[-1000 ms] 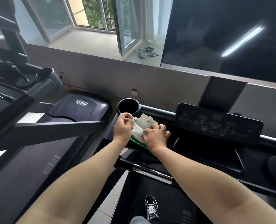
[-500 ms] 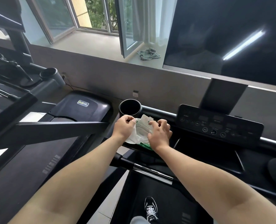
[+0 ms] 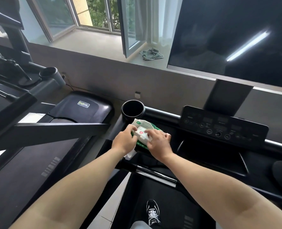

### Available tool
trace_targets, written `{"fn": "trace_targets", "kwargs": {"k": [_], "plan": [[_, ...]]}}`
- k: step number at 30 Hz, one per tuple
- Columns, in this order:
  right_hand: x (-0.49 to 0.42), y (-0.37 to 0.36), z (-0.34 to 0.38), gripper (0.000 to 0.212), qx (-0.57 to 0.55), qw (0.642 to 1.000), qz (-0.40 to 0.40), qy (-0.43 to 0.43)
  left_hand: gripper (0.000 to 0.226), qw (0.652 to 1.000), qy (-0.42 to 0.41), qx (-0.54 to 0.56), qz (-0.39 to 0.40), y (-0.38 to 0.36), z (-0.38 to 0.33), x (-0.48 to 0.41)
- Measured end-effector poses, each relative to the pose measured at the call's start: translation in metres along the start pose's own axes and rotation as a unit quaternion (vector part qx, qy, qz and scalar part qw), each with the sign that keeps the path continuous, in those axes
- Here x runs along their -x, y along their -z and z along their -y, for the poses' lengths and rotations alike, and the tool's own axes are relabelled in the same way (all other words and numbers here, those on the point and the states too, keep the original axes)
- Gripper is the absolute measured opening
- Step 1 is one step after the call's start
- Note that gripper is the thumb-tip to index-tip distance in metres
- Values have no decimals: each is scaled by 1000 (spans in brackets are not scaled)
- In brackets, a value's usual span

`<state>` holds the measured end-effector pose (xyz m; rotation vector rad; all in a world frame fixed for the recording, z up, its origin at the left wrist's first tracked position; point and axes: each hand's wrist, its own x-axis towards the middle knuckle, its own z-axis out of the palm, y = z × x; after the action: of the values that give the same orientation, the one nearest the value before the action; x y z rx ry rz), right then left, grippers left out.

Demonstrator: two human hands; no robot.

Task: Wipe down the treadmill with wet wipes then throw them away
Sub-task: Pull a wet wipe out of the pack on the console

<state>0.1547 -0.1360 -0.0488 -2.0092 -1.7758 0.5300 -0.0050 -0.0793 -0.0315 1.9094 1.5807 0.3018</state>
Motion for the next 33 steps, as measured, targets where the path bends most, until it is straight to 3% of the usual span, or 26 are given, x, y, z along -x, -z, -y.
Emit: {"fn": "trace_targets", "kwargs": {"k": [2, 7, 14, 18, 22, 28, 33], "plan": [[1, -4, 0, 33, 42, 999, 23, 7, 35, 999, -26, -36, 30, -2, 1, 3], [2, -5, 4, 32, 56, 998, 36, -11, 35, 991, -24, -120, 52, -10, 0, 7], [3, -5, 9, 38, 82, 994, 59, -33, 39, 994, -11, -105, 38, -17, 0, 13], [12, -2, -4, 60, 59, 988, -20, -139, 39, 997, -2, -75, 30, -15, 3, 13], [11, 2, -8, 67, -9, 975, -1, -221, 46, 998, 2, -50, 39, -18, 6, 15], [-10, 29, 22, 58, -176, 966, -123, -146, 62, 999, -30, -28, 30, -8, -1, 9], [-47, 63, 62, 50, -220, 944, -245, -36, 73, 998, -42, 47, -14, 14, -20, -9]]}}
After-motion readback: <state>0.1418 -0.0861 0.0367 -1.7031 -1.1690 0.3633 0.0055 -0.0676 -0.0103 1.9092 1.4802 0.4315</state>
